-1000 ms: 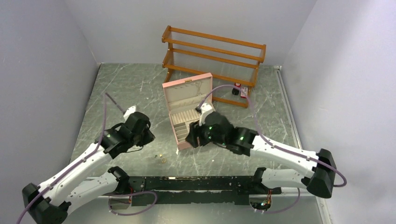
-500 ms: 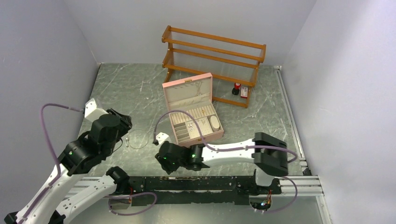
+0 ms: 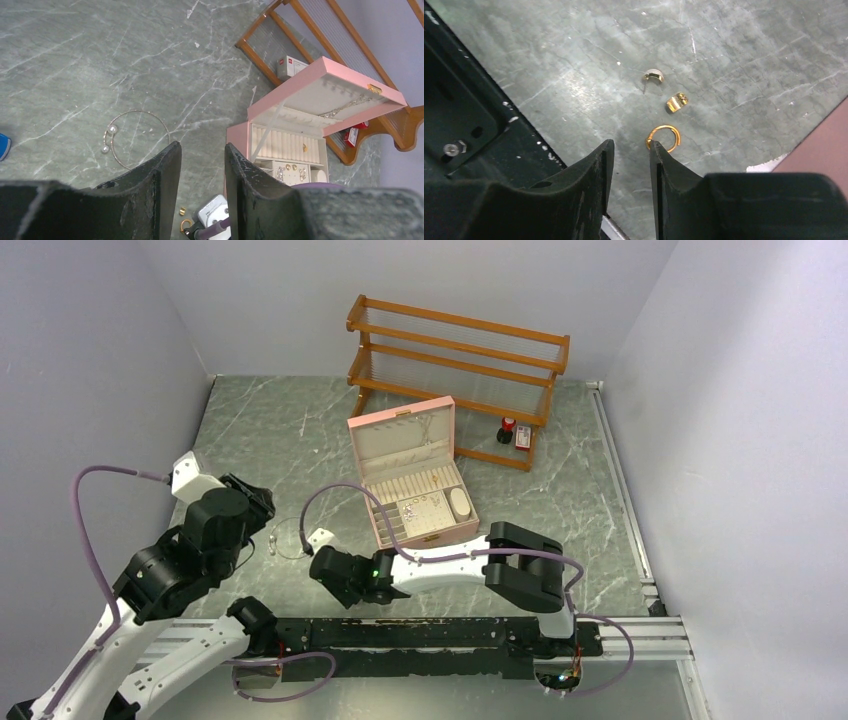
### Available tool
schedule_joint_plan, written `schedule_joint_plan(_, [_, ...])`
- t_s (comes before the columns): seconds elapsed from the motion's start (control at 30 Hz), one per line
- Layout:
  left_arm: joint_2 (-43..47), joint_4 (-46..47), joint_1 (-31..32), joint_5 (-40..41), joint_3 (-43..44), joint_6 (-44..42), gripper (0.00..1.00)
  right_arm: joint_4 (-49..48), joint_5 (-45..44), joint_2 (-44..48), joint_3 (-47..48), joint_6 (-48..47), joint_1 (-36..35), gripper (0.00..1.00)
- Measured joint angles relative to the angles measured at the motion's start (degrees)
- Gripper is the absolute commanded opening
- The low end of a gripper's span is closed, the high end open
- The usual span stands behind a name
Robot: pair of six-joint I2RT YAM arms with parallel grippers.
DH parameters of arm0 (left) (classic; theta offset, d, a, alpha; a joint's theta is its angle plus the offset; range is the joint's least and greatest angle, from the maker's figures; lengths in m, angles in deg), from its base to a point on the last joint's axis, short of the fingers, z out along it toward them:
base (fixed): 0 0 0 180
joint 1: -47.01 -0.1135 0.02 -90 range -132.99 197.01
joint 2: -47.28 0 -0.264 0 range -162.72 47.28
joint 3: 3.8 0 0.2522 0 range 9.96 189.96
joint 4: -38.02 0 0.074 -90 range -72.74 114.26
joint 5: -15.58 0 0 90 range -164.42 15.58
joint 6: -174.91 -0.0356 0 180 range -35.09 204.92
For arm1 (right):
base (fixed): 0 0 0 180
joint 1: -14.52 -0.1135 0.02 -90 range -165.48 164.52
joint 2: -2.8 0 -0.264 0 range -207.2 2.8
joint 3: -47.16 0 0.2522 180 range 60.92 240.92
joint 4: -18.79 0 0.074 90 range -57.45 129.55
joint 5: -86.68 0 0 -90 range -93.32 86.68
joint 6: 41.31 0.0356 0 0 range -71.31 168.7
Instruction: Organize the mixed jewelry
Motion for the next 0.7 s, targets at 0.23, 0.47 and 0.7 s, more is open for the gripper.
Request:
schedule_joint_plan(0.23, [0.3, 0.0, 0.0, 0.8, 0.0, -0.8, 0.43, 1.1, -2.1, -0.7, 0.1, -0.4, 0.3, 0.37])
schedule_joint_plan(0.47, [0.1, 0.2, 0.0, 0.8, 0.0, -1.6, 0.43, 1.0, -1.3, -0.9, 0.1, -0.5, 1.2, 0.31])
schedule_joint_plan(0.7, [-0.2, 0.5, 0.0, 0.8, -0.2, -1.9, 0.43, 0.6, -0.5, -1.5, 0.1, -0.8, 1.7, 0.18])
